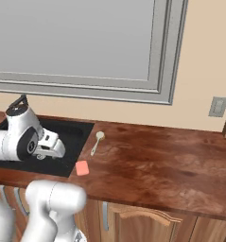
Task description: Locate and retrieve the bar soap and dish brush from the cabinet. Place them next to the sink.
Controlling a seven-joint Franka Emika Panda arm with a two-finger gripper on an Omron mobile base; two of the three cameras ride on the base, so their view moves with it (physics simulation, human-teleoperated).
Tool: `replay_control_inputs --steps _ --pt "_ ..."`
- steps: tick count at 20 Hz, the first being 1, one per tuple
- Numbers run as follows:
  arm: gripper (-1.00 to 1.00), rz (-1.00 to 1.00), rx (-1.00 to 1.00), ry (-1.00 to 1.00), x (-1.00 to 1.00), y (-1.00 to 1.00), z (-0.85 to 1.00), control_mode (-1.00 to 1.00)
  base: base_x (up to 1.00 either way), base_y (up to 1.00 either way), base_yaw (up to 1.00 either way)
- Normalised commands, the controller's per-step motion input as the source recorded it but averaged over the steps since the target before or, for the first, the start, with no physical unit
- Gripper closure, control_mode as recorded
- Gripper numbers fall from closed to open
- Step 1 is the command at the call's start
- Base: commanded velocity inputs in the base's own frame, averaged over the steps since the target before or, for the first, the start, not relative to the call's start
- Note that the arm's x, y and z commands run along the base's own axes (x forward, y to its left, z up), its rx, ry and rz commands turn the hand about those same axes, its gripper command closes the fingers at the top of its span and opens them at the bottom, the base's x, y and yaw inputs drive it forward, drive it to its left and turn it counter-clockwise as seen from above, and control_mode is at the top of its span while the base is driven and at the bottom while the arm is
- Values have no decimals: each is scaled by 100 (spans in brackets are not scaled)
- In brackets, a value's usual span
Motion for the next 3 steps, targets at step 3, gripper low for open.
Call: replay_control_inputs --steps 3 --pt "-100 0 0 -17 -2 31 -2 -100 0 0 0"
